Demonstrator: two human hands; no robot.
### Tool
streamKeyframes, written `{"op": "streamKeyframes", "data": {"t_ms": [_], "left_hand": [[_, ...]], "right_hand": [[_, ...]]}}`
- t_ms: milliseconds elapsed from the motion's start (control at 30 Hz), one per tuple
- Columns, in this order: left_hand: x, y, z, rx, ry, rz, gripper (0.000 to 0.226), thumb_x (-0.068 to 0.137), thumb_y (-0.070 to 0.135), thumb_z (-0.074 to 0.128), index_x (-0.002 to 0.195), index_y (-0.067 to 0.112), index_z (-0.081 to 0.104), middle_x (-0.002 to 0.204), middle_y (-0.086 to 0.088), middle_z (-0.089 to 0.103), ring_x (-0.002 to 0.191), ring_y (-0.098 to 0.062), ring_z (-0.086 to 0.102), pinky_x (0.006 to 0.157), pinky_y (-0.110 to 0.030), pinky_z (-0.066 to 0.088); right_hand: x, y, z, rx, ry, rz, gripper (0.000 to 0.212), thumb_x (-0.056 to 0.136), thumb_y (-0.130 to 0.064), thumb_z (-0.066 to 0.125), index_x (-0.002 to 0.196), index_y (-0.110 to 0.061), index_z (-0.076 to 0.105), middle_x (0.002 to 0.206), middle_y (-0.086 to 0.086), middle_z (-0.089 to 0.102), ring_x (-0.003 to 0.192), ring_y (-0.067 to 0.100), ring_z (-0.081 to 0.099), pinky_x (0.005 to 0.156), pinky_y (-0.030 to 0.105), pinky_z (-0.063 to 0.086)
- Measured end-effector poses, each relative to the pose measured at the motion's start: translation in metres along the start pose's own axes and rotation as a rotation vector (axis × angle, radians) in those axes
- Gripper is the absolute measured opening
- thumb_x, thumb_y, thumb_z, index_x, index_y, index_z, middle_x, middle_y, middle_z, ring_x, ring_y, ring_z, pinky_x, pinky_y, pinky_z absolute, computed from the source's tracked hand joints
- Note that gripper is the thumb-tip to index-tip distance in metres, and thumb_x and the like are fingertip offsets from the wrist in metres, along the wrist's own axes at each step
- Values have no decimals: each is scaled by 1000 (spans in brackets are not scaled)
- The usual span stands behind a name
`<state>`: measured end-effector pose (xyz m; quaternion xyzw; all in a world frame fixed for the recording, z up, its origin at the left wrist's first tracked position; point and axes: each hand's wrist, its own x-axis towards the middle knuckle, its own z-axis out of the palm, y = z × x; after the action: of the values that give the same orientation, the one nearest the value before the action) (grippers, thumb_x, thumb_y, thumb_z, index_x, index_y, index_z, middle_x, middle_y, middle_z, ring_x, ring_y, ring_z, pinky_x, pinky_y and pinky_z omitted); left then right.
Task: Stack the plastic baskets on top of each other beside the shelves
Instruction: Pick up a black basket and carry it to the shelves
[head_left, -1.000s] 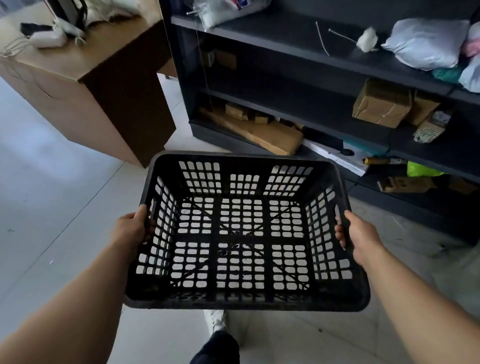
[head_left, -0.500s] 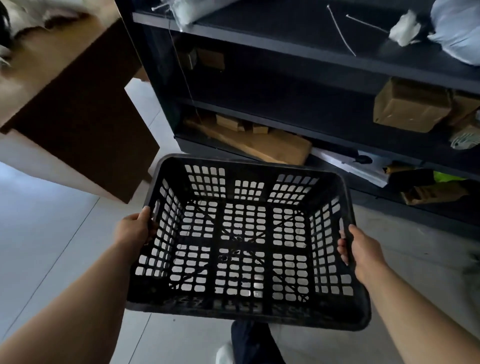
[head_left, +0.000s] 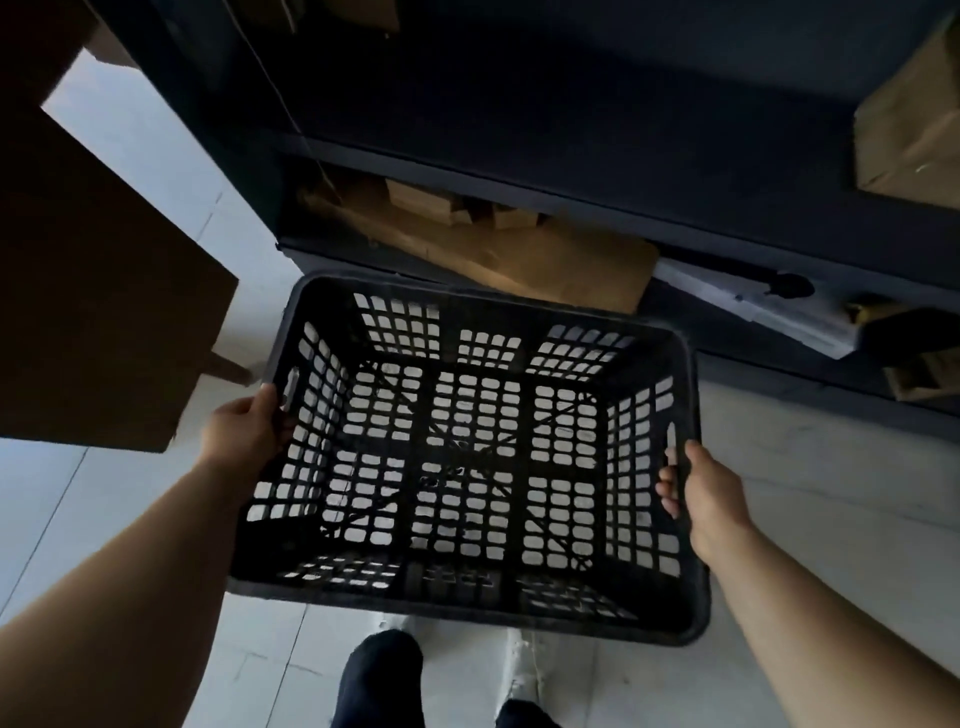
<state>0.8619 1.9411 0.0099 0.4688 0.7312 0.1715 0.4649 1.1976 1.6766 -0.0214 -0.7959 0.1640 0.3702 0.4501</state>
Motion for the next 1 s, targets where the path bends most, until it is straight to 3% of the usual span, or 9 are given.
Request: {"op": "streamKeyframes", "data": {"t_ms": [167, 367, 600, 833, 1000], "left_hand": [[67, -12, 41, 35, -39, 30, 34, 97, 38, 43, 83, 13, 62, 73, -8, 61, 60, -16, 53, 46, -20, 46], [141, -38, 86, 9, -106, -25, 33, 97, 34, 43, 73, 17, 59, 71, -8, 58, 59, -17, 50, 57, -27, 40], [212, -78, 143, 49, -171, -28, 31, 98, 35, 42, 78, 16, 57, 72, -5, 58, 60, -15, 51, 57, -24, 41], [229, -77, 148, 47, -179, -6, 33, 98, 37, 42, 105, 9, 59, 75, -5, 60, 64, -16, 55, 61, -24, 44], [230, -83, 150, 71, -177, 13, 32, 99, 35, 40, 94, 11, 60, 74, -5, 59, 40, 0, 55, 51, -21, 45]], "right_hand": [[53, 17, 48, 8, 54, 6, 29, 97, -35, 42, 85, -16, 61, 68, 3, 56, 56, 16, 50, 54, 27, 38], [118, 46, 92, -43, 120, 30, 35, 95, -41, 41, 93, -15, 64, 68, 3, 57, 58, 17, 48, 52, 30, 32], [186, 94, 132, -63, 153, 44, 33, 97, -41, 40, 91, -17, 63, 71, 4, 57, 59, 16, 45, 52, 30, 32], [196, 95, 141, -56, 143, 42, 32, 96, -39, 41, 88, -18, 63, 71, 4, 57, 59, 16, 46, 53, 30, 33], [201, 93, 139, -66, 118, -10, 33, 96, -40, 38, 92, -18, 63, 71, 3, 57, 61, 18, 45, 55, 30, 34]]}}
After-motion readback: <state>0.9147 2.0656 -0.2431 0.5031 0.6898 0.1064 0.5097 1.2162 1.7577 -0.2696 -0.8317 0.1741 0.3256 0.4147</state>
